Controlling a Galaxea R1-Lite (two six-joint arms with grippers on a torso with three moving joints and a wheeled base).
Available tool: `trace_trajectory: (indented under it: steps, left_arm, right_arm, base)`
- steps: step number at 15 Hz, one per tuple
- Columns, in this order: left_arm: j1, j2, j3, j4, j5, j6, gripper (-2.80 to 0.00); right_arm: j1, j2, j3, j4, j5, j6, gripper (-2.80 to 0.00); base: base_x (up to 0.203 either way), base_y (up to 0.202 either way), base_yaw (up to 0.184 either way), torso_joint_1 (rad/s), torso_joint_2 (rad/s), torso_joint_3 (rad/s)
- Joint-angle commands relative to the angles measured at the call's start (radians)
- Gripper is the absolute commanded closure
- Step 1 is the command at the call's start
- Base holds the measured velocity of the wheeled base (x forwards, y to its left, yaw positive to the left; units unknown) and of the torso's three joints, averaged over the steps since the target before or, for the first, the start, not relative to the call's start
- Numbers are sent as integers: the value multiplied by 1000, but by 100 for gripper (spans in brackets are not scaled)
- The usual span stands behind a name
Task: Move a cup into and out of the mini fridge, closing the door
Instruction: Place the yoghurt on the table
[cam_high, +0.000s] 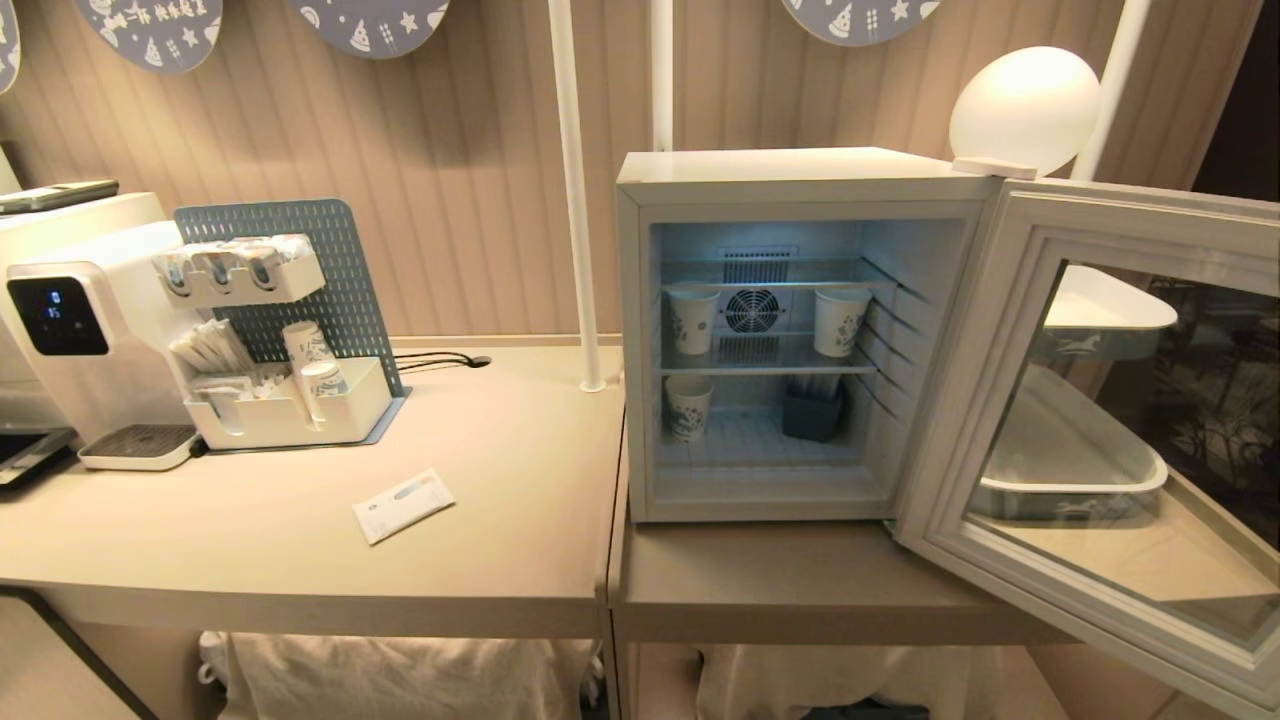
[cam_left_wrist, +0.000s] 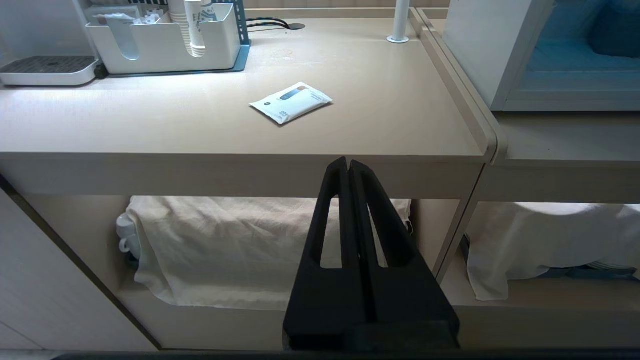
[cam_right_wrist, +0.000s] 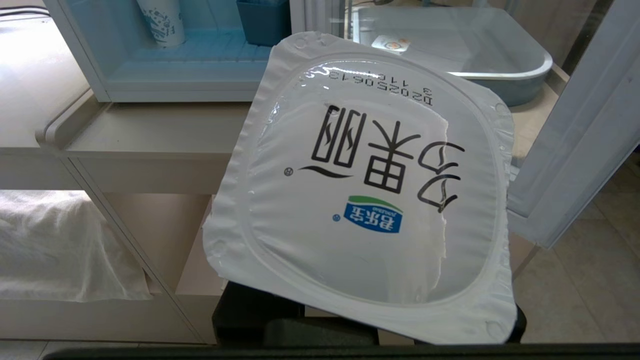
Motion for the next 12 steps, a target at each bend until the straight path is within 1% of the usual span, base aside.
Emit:
trace_trajectory:
  steps: [1,10,12]
  left_arm:
    - [0,1,0,0,0,0,0]
    - [0,1,0,2,0,1,0]
    - [0,1,0,2,0,1,0]
  right_arm:
    - [0,3,0,1,0,-1,0]
    - [0,1,0,1,2,-2,0]
    - [0,1,0,1,2,-2,0]
  base:
    - [0,0,0,0,0,0]
    - [0,0,0,0,0,0]
    - [116,0,0,-6,-8,3]
